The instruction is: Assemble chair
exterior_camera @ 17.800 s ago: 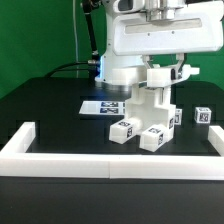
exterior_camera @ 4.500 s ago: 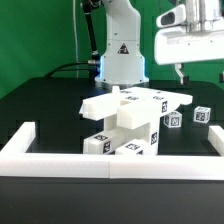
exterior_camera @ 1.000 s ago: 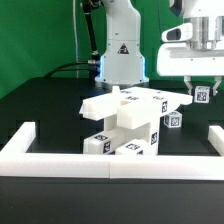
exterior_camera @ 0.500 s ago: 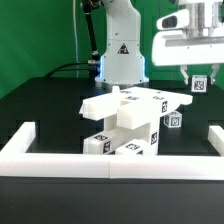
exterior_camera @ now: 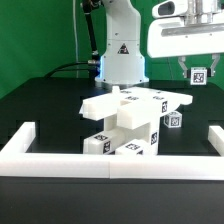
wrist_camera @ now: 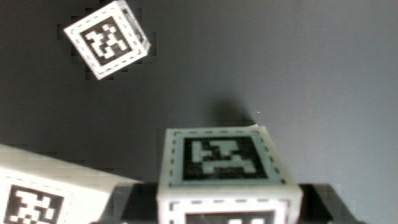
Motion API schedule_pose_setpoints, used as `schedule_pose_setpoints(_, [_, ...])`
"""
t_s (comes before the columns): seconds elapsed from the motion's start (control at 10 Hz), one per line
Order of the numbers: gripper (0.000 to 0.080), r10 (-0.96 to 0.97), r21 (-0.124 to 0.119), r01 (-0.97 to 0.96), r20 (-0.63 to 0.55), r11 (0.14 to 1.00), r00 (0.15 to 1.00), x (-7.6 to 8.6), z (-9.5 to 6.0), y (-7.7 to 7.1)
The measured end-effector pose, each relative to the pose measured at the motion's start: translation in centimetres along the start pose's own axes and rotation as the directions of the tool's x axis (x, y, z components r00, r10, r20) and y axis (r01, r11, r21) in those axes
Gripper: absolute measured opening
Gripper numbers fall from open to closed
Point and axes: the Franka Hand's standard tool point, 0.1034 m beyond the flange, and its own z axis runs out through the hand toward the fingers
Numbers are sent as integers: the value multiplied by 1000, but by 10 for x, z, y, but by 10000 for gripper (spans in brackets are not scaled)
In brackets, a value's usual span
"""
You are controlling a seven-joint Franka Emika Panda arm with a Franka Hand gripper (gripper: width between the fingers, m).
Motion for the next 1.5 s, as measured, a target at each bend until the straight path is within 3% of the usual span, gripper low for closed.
schedule_pose_setpoints(0.1, [287, -2, 0, 2, -2, 1000, 1000, 2, -1, 1])
schedule_pose_setpoints(0.2, [287, -95, 16, 96, -8, 995, 995, 13, -8, 15])
schedule_pose_setpoints(0.4, [287, -184, 8, 185, -38, 983, 982, 52, -21, 36])
schedule_pose_setpoints(0.5, [287, -225, 6, 225, -30, 974, 974, 76, -25, 42])
schedule_pose_setpoints(0.6, [287, -226, 1, 226, -38, 974, 973, 91, -26, 43])
schedule_pose_setpoints(1.0, [287, -235, -2, 235, -34, 972, 971, 85, -22, 45])
schedule_pose_setpoints(1.3, [287, -338, -38, 337, -52, 941, 940, 127, -22, 74])
schedule_pose_setpoints(1.5, [287, -347, -54, 344, -57, 937, 936, 144, -19, 90])
